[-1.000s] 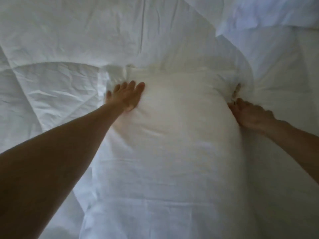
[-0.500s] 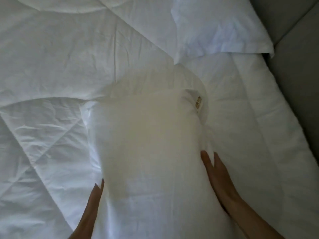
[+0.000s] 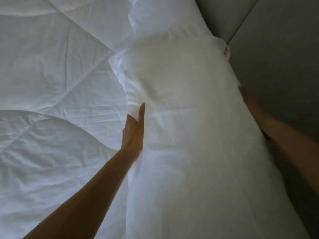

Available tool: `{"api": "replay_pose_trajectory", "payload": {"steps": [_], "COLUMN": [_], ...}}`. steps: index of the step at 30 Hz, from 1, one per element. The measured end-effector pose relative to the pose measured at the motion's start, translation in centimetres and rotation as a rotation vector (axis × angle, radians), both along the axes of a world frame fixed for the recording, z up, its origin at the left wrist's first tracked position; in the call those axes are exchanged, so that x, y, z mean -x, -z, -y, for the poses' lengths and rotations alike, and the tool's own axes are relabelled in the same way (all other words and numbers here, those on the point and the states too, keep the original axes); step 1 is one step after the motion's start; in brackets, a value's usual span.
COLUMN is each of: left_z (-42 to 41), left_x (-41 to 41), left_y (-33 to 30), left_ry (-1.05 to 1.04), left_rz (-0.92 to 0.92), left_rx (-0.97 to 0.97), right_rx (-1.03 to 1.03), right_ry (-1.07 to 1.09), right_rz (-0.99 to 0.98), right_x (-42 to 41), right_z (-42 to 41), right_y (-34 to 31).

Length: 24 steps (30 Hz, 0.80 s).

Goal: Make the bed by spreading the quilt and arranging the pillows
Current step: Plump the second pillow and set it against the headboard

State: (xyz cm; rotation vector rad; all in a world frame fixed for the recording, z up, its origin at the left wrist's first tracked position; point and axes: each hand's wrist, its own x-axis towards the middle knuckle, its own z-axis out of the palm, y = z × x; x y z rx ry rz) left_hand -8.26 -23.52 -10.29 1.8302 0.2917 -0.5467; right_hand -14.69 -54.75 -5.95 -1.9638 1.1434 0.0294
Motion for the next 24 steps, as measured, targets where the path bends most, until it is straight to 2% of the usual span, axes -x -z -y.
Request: {"api": "replay_pose_trajectory", "payload": {"steps": [3,5,7,8,9,10,13,15,17,18,20,21,23,24], "left_z": [3.4,6.6,8.2,8.6,8.4,8.0,8.1,8.3,8.1,7.6,5.4,4.0,1.6,0.6], "left_x": [-0.1,1.6,3.3,3.8,4.0,4.2,3.4,3.2,4.5,5.8,10.4,13.1,16.8,17.8], "left_y": [1.5,2.1,4.3,5.9,7.6,9.2,10.9,9.8,8.1,7.8,8.3,8.8,9.8,9.8], "left_ry": [-0.004,0.135,0.372,0.496,0.583,0.630,0.695,0.682,0.630,0.617,0.714,0.801,0.910,0.933], "left_rz": [0.111,0.391,0.652,0.675,0.662,0.637,0.578,0.586,0.605,0.637,0.699,0.692,0.663,0.638], "left_rx": [-0.445,-0.563,-0.632,-0.663,-0.689,-0.715,-0.739,-0.744,-0.718,-0.702,-0.701,-0.702,-0.709,-0.699], "right_rx": [0.201,0.412,0.582,0.632,0.640,0.565,0.387,0.457,0.563,0.589,0.666,0.673,0.524,0.475], "right_ry": [-0.090,-0.194,-0.415,-0.505,-0.502,-0.422,-0.242,-0.261,-0.366,-0.499,-0.717,-0.696,-0.389,-0.294], "right_rz": [-0.214,-0.100,0.006,-0.013,-0.076,-0.149,-0.249,-0.194,0.000,0.066,0.011,-0.101,-0.307,-0.333], "right_x": [1.1,2.8,4.8,5.8,6.5,7.2,7.1,6.7,7.4,8.6,12.6,14.7,17.0,17.5], "right_z": [-0.3,-2.2,-5.2,-5.8,-6.0,-5.9,-3.5,-4.0,-6.2,-7.2,-8.0,-7.0,-5.0,-5.0], "right_y": [2.9,4.8,6.9,8.7,10.2,11.5,13.6,11.9,9.6,9.3,11.4,12.6,13.6,13.3]}}
